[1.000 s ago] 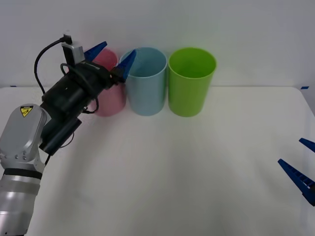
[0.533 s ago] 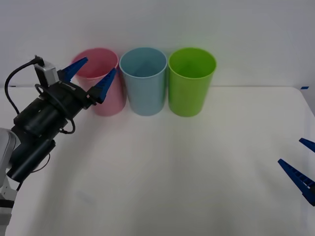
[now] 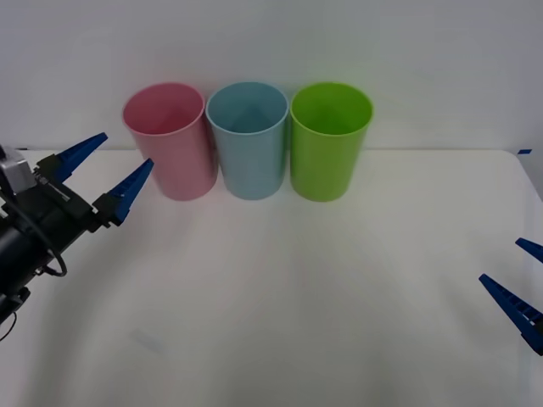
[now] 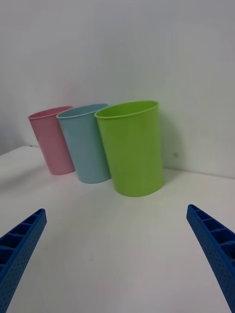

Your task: Grasp the object on the table and drop it into the matching bin: aluminum can to the light blue bin, PET bottle to the pink bin.

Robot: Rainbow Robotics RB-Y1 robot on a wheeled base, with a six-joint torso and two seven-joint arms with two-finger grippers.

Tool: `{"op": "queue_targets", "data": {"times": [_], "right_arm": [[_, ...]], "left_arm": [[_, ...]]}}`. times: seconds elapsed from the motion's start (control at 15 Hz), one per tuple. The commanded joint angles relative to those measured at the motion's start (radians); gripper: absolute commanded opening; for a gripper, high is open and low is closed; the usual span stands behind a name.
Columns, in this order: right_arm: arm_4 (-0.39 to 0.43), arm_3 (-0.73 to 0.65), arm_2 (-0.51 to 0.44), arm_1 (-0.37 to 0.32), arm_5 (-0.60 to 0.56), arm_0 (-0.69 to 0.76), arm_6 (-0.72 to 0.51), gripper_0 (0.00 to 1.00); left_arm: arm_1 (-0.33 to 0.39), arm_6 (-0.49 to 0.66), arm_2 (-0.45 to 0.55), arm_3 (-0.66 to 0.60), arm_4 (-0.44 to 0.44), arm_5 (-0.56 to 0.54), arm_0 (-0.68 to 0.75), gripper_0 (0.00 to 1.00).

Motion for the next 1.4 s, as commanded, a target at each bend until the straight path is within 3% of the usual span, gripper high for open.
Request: {"op": "queue_targets", "data": {"times": [0.07, 0.53, 0.87, 1.4], "right_arm": [[0.000, 0.000, 0.000, 0.000, 0.000, 0.000, 0.000, 1.00], [0.000, 0.000, 0.000, 0.000, 0.000, 0.000, 0.000, 1.00], [0.000, 0.000, 0.000, 0.000, 0.000, 0.000, 0.000, 1.00], [0.000, 0.000, 0.000, 0.000, 0.000, 0.000, 0.000, 1.00]], "left_arm": [[0.022, -0.002, 0.063, -0.014, 0.020, -0.090, 0.058, 1.00], [0.062, -0.028, 0.238, -0.014, -0.016, -0.296, 0.158, 1.00], [0.097, -0.060, 0.258, -0.014, -0.007, -0.313, 0.232, 1.00], [0.097, -0.101, 0.270, -0.019, 0.011, -0.337, 0.305, 1.00]]}}
